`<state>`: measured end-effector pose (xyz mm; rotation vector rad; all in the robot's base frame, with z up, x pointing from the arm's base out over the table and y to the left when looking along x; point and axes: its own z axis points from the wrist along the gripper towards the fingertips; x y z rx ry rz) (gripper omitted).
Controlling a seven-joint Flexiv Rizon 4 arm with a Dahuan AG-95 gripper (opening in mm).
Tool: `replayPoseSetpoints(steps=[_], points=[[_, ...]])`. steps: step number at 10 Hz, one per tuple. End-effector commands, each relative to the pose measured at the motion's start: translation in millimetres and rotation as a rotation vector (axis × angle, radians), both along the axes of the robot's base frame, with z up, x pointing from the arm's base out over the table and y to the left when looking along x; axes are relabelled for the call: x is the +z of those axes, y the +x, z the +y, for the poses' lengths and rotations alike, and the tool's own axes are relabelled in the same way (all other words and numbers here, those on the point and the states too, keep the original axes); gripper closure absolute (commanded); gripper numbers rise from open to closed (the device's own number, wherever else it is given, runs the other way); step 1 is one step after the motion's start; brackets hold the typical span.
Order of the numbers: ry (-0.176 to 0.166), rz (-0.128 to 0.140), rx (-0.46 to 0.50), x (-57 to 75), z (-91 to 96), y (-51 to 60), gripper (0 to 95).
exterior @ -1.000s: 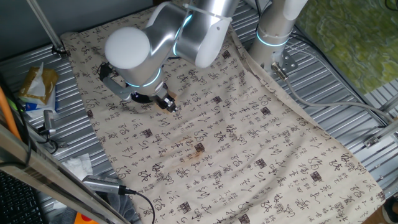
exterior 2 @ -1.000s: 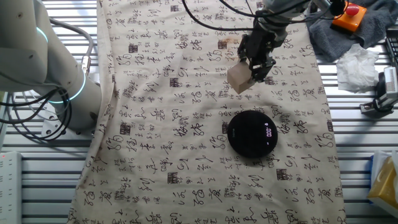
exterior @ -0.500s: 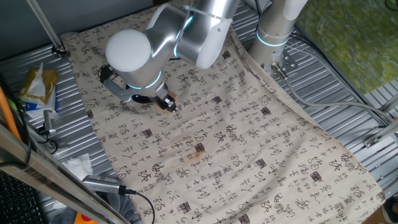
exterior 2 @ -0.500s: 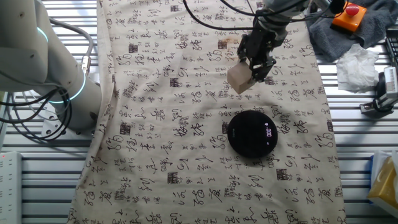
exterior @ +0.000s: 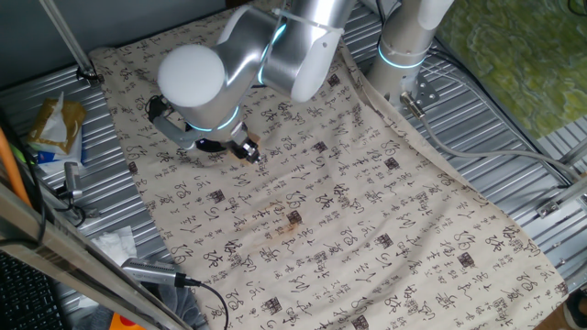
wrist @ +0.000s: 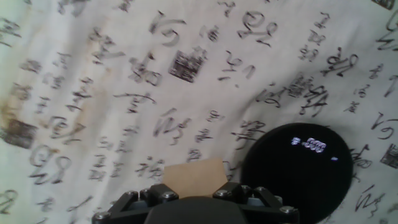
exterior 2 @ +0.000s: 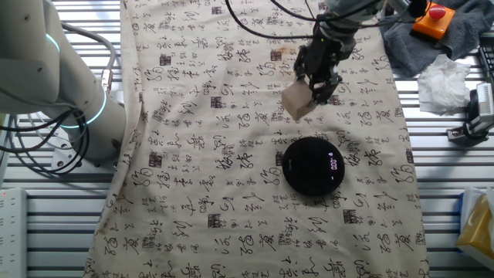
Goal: Place the block on the scale
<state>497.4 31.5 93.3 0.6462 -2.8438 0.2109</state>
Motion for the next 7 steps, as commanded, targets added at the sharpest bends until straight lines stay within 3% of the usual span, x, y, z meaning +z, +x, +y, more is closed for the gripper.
replayPoseSetpoints(steps=[1, 7], points=[[0.007, 0.000, 0.011, 0.2, -9.9, -1.1, 95.0], [0.024, 0.014, 0.089, 3.4, -48.8, 18.0, 95.0]])
